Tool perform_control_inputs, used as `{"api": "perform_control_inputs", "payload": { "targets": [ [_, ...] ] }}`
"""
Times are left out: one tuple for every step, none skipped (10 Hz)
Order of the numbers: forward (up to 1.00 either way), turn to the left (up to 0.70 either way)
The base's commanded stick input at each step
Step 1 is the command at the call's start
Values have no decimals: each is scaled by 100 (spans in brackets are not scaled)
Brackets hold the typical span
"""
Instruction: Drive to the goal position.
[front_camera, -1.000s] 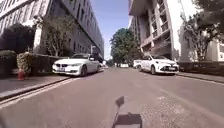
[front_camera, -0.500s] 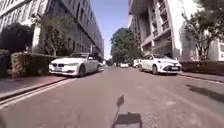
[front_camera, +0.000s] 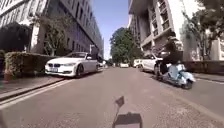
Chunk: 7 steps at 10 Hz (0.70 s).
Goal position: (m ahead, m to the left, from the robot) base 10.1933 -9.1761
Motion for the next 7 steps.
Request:
{"api": "perform_control_inputs", "payload": {
  "targets": [
    [70, 0],
    [70, 0],
    [70, 0],
    [70, 0],
    [70, 0],
    [70, -7],
    [70, -14]
  ]
}}
